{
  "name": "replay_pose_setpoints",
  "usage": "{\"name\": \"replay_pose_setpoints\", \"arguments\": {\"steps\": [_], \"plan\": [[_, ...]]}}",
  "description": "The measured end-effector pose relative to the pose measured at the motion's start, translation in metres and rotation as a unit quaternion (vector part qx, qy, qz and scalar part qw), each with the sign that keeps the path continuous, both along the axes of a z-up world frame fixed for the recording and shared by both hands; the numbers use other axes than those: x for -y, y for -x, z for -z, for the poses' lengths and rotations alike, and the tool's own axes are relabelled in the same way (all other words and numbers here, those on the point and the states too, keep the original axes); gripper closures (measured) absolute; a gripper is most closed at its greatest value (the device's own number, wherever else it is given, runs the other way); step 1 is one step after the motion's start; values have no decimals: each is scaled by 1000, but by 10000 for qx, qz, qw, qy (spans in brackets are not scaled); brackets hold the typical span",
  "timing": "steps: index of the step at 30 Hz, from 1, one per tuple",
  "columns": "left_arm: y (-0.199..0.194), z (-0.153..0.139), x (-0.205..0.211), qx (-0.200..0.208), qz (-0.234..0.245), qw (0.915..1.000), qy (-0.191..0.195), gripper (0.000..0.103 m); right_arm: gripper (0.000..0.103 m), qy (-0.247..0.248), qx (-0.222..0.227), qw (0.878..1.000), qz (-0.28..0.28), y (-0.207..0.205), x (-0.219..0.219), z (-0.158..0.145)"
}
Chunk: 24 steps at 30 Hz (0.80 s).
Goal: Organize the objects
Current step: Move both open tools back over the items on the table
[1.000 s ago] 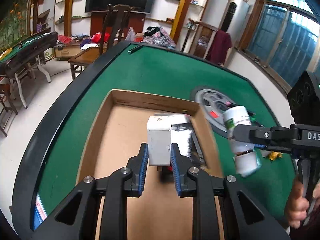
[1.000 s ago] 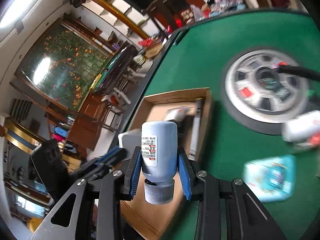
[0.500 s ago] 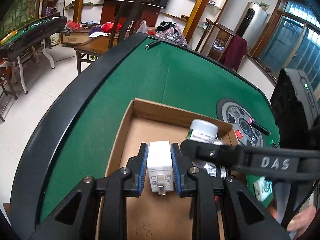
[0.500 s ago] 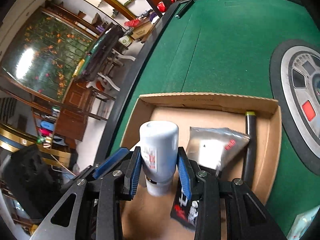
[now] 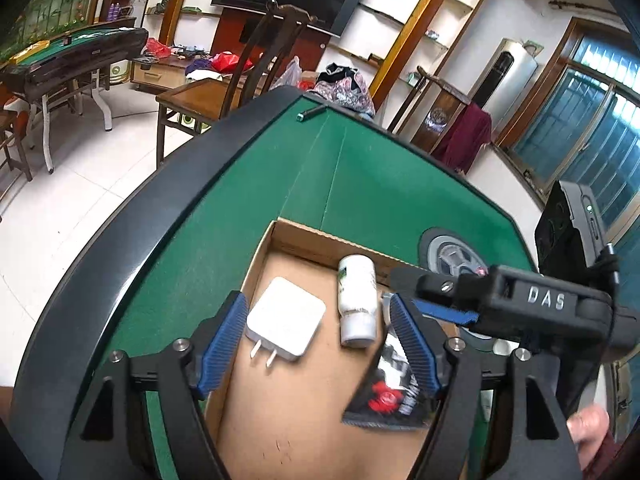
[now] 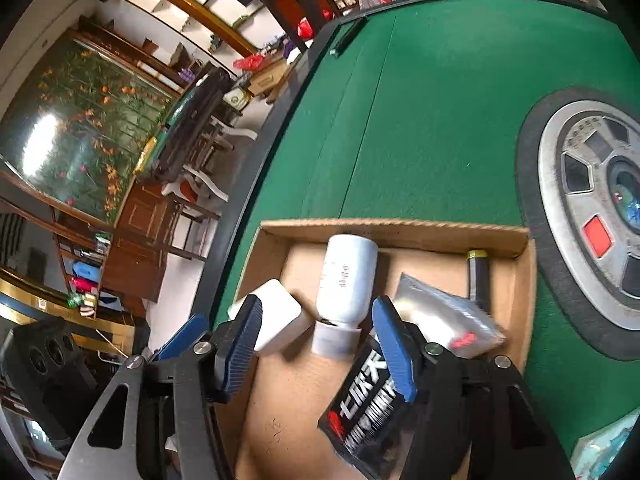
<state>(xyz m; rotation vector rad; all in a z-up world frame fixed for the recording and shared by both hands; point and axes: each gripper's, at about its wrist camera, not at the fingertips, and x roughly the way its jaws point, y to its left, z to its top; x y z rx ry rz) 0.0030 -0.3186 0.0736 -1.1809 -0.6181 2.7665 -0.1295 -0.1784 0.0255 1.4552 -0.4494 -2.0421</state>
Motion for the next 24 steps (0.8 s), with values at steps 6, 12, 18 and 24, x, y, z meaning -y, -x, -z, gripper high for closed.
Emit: {"name": "replay_pose_setpoints", "arguments": {"steps": [6, 12, 18, 24], "plan": [[-37, -26, -23, -203, 224, 9992, -273, 19, 26, -235, -643, 9977, 21, -30, -50, -38], [-51, -37, -95, -350, 1134, 9921, -410, 14, 16, -934, -1706, 9792, 581, -78, -139, -67], [-53, -10, -204, -314, 2236, 9734, 380, 13, 9, -1246, -2158, 9498, 1891, -106, -244, -63], [-39, 18, -287, -220, 3129, 9282, 1999, 14, 9, -1220, -2036, 9427, 2347, -108, -316, -34]]}}
